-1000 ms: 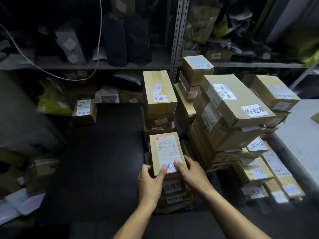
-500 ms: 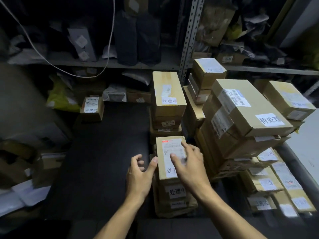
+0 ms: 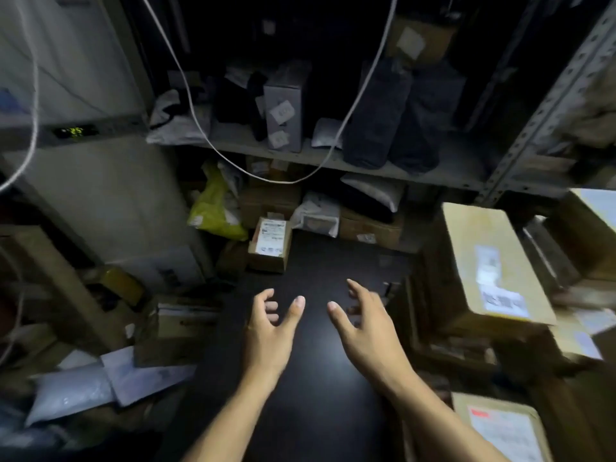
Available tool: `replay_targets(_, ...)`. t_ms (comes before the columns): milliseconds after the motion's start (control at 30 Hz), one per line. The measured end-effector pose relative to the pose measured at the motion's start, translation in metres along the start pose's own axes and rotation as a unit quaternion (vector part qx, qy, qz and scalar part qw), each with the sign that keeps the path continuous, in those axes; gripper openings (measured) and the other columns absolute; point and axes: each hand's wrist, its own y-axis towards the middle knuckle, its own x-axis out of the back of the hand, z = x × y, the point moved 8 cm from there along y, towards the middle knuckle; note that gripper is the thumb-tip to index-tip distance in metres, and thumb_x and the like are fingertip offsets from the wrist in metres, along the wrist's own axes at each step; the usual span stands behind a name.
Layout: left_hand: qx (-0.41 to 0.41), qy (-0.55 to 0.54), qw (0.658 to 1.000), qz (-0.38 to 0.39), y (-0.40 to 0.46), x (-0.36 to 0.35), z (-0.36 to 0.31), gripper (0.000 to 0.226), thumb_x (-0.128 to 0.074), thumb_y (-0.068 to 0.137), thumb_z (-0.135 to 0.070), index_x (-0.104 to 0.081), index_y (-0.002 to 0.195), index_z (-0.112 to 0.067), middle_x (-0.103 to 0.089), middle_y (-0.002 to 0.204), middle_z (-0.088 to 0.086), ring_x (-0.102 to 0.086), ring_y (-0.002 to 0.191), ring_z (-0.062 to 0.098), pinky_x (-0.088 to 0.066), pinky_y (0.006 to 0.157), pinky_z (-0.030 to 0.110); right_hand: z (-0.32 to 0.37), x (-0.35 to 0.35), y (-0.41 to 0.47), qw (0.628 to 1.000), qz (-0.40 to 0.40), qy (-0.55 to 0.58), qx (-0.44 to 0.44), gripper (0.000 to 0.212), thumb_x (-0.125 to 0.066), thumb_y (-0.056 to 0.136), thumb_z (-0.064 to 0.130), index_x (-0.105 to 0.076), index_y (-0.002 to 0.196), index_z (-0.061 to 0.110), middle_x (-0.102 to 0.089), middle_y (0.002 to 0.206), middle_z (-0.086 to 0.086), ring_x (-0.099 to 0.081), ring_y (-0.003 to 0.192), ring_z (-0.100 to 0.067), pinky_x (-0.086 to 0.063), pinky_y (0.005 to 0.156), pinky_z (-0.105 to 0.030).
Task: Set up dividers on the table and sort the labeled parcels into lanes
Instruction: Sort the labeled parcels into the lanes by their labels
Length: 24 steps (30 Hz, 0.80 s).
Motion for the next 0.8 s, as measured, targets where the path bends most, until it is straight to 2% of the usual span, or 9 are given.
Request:
replay_targets(67, 0.014, -0.006, 1.0, -0.01, 0.048, 0.01, 0.013, 0.061, -0.065, 0.081, -0.054, -0.048, 0.133, -0.025, -0.056, 0.119, -0.004, -0.057, 0.103, 0.011, -0.043, 0.08, 0.027, -0.002, -0.031, 0.04, 0.999, 0.023, 0.012, -0.034, 0.063, -0.056, 0.091, 0.055, -0.037, 0.147, 0.034, -0.049, 0.138, 0.009, -0.053, 0.104, -0.001, -0.043, 0.087, -0.019)
replay_targets(200, 0.048, -0.009, 0.999, -0.011, 0.147, 0.013, 0.049, 0.062, -0.065, 0.086, -0.048, -0.046, 0.138, -0.021, -0.053, 0.133, 0.003, -0.054, 0.118, 0.018, -0.044, 0.095, 0.033, -0.021, -0.1, 0.117, 0.987, 0.075, 0.055, -0.13, 0.064, -0.055, 0.093, 0.054, -0.035, 0.148, 0.03, -0.057, 0.133, 0.003, -0.06, 0.108, -0.008, -0.05, 0.076, -0.016)
replay_targets(267, 0.064, -0.004, 0.998, -0.006, 0.193, 0.008, 0.068, 0.063, -0.064, 0.087, -0.047, -0.045, 0.14, -0.019, -0.052, 0.137, 0.007, -0.052, 0.122, 0.021, -0.043, 0.095, 0.033, -0.034, -0.134, 0.151, 0.978, 0.1, 0.068, -0.168, 0.067, -0.055, 0.094, 0.053, -0.032, 0.15, 0.025, -0.058, 0.133, -0.002, -0.061, 0.112, -0.015, -0.052, 0.093, -0.03)
replay_targets(333, 0.072, 0.009, 0.997, 0.0, 0.232, 0.001, 0.085, 0.063, -0.063, 0.088, -0.047, -0.045, 0.141, -0.019, -0.051, 0.139, 0.008, -0.052, 0.124, 0.022, -0.042, 0.093, 0.031, -0.047, -0.164, 0.183, 0.969, 0.122, 0.08, -0.198, 0.07, -0.055, 0.094, 0.051, -0.029, 0.152, 0.021, -0.058, 0.134, -0.006, -0.061, 0.114, -0.02, -0.05, 0.101, -0.04)
replay_targets(567, 0.114, 0.013, 0.993, 0.029, 0.32, -0.034, 0.143, 0.069, -0.06, 0.091, -0.047, -0.035, 0.149, -0.019, -0.046, 0.147, 0.009, -0.045, 0.133, 0.025, -0.038, 0.106, 0.037, -0.08, -0.233, 0.265, 0.955, 0.113, 0.105, -0.254, 0.079, -0.056, 0.094, 0.051, -0.02, 0.156, 0.017, -0.042, 0.153, -0.011, -0.043, 0.137, -0.029, -0.038, 0.112, -0.043)
replay_targets(633, 0.12, 0.007, 0.991, 0.056, 0.323, -0.045, 0.155, 0.064, -0.061, 0.091, -0.045, -0.04, 0.146, -0.021, -0.051, 0.143, 0.004, -0.051, 0.127, 0.022, -0.04, 0.099, 0.031, -0.083, -0.248, 0.27, 0.948, 0.127, 0.133, -0.261, 0.073, -0.057, 0.095, 0.048, -0.026, 0.154, 0.018, -0.047, 0.149, -0.008, -0.048, 0.134, -0.027, -0.04, 0.11, -0.04)
replay_targets(667, 0.112, 0.005, 0.992, 0.065, 0.323, -0.049, 0.157, 0.056, -0.062, 0.091, -0.043, -0.046, 0.141, -0.023, -0.057, 0.136, 0.002, -0.056, 0.118, 0.018, -0.041, 0.093, 0.028, -0.081, -0.254, 0.271, 0.945, 0.134, 0.152, -0.255, 0.063, -0.057, 0.096, 0.044, -0.036, 0.149, 0.019, -0.053, 0.144, -0.006, -0.053, 0.128, -0.024, -0.042, 0.109, -0.04)
replay_targets(733, 0.095, 0.014, 0.993, 0.066, 0.319, -0.05, 0.156, 0.035, -0.064, 0.089, -0.04, -0.056, 0.122, -0.031, -0.066, 0.119, -0.003, -0.06, 0.096, 0.01, -0.042, 0.082, 0.025, -0.076, -0.257, 0.268, 0.946, 0.132, 0.174, -0.238, 0.041, -0.058, 0.097, 0.036, -0.051, 0.135, 0.021, -0.064, 0.131, -0.002, -0.061, 0.116, -0.018, -0.047, 0.104, -0.041)
replay_targets(800, 0.087, 0.015, 0.995, 0.045, 0.308, -0.044, 0.153, 0.023, -0.067, 0.088, -0.038, -0.056, 0.108, -0.033, -0.068, 0.107, -0.005, -0.059, 0.085, 0.002, -0.042, 0.075, 0.023, -0.074, -0.251, 0.258, 0.949, 0.12, 0.182, -0.229, 0.034, -0.057, 0.098, 0.032, -0.055, 0.129, 0.02, -0.067, 0.123, -0.001, -0.063, 0.111, -0.017, -0.05, 0.102, -0.041)
